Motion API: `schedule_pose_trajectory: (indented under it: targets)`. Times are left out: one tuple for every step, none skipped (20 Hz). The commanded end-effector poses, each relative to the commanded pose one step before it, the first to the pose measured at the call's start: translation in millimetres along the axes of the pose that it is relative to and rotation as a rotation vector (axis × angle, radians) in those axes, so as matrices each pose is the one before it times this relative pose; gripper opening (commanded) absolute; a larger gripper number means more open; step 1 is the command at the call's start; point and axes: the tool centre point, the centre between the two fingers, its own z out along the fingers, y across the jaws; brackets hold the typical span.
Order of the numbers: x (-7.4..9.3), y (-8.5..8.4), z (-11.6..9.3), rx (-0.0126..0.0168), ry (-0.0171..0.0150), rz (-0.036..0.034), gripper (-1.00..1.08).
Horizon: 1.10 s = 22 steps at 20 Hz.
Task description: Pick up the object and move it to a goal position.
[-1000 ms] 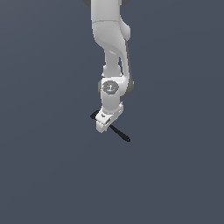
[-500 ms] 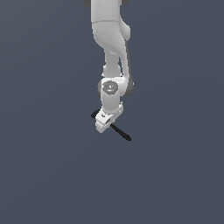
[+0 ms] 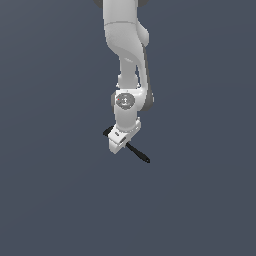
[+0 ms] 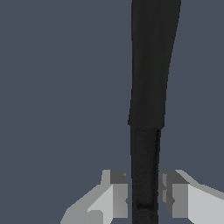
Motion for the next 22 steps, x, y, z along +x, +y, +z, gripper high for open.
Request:
schedule_pose_trajectory:
  targets:
    - [4.96, 8.30, -6.27, -0.00160, 0.00134, 0.00009, -1.00]
    - [2.27, 3.81, -2.62, 0.00000, 0.00000, 0.00000, -1.00]
    - [2.48, 4.11, -2.66, 0.00060, 0.00033, -0.00008, -1.00]
    - [2.63, 4.41, -3.00, 0.00000, 0.00000, 0.00000, -1.00]
    - [2.80, 4.69, -3.17, 0.00000, 0.00000, 0.00000, -1.00]
    - [2.95, 4.95, -3.33, 0.00000, 0.00000, 0.00000, -1.00]
    - [3.01, 5.05, -3.36, 0.00000, 0.00000, 0.00000, -1.00]
    - [2.79, 4.69, -3.07, 0.00000, 0.00000, 0.00000, -1.00]
    - [2.56, 4.29, -2.75, 0.00000, 0.00000, 0.00000, -1.00]
    - [2.33, 3.91, -2.46, 0.00000, 0.00000, 0.00000, -1.00]
    - [2.12, 3.55, -2.21, 0.00000, 0.00000, 0.00000, -1.00]
    - [1.91, 3.21, -1.98, 0.00000, 0.00000, 0.00000, -1.00]
    - [1.71, 2.87, -1.76, 0.00000, 0.00000, 0.00000, -1.00]
    - [1.69, 2.45, -1.18, 0.00037, -0.00050, -0.00029, -1.00]
    - [1.32, 2.22, -1.34, 0.00000, 0.00000, 0.00000, -1.00]
    - [1.13, 1.90, -1.13, 0.00000, 0.00000, 0.00000, -1.00]
    - [0.95, 1.59, -0.93, 0.00000, 0.00000, 0.00000, -1.00]
    - [0.76, 1.28, -0.72, 0.00000, 0.00000, 0.00000, -1.00]
    - [0.59, 0.98, -0.52, 0.00000, 0.00000, 0.00000, -1.00]
    - [0.41, 0.68, -0.31, 0.00000, 0.00000, 0.00000, -1.00]
    - [0.32, 0.31, -0.12, -0.00043, -0.00053, -0.00011, -1.00]
    - [0.06, 0.08, 0.09, 0.00000, 0.00000, 0.00000, -1.00]
